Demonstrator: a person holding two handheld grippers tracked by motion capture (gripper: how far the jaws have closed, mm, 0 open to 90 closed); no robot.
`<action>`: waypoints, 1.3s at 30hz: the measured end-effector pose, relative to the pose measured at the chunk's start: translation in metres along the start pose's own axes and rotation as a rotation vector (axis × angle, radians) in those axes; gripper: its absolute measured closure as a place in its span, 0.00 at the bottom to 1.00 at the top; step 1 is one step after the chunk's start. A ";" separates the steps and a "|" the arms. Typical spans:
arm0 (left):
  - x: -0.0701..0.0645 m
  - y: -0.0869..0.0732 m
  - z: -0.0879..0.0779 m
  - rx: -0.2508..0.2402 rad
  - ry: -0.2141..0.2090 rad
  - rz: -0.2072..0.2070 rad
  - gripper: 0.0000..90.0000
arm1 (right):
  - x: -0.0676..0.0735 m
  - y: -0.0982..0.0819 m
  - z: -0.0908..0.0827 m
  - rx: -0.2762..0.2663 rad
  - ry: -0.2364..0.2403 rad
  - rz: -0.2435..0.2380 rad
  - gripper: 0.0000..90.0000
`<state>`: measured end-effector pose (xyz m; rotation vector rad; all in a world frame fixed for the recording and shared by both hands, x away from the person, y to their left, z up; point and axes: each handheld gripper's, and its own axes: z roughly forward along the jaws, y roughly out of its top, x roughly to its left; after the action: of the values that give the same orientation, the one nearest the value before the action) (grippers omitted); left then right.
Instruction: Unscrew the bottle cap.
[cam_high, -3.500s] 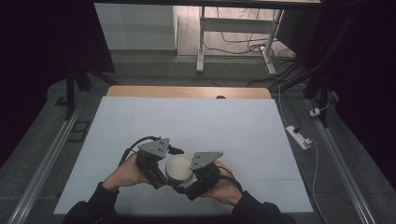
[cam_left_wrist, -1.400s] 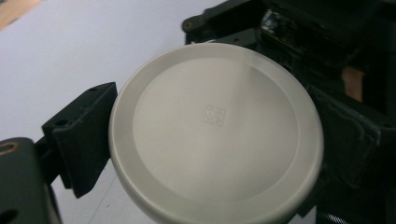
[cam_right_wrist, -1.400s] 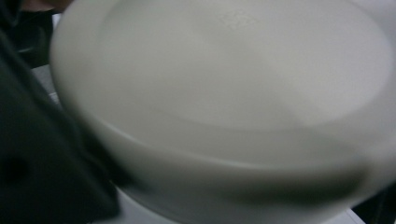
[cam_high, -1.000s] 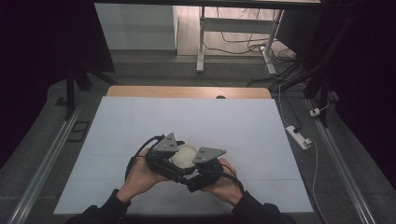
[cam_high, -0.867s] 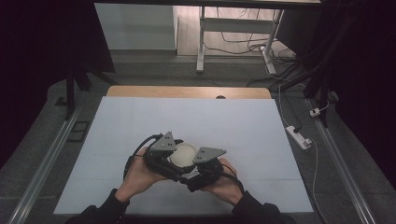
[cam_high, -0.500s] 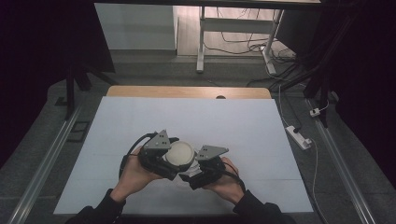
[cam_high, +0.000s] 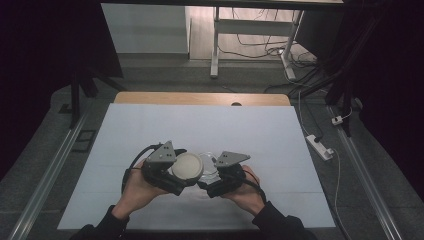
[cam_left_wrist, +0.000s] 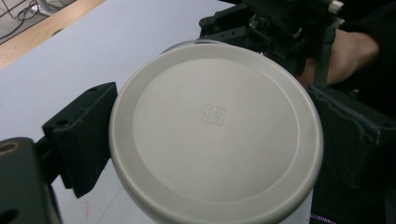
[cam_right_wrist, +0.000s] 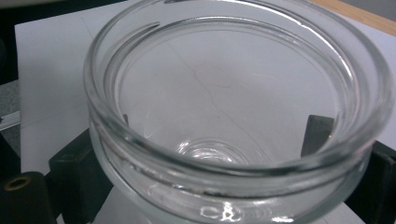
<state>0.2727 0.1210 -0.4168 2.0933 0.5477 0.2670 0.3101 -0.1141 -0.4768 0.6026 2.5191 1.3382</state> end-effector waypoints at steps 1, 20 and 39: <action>0.000 -0.001 -0.001 0.000 -0.001 -0.001 0.09 | -0.001 0.000 0.000 0.000 -0.003 0.002 0.07; -0.001 -0.015 -0.007 0.001 -0.004 -0.007 0.09 | -0.012 0.005 -0.003 -0.012 -0.021 0.028 0.07; -0.005 -0.029 -0.003 0.024 -0.042 -0.002 0.09 | -0.027 0.012 0.010 -0.013 -0.043 0.054 0.07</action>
<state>0.2595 0.1345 -0.4398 2.1166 0.5298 0.2159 0.3412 -0.1128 -0.4719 0.6936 2.4755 1.3438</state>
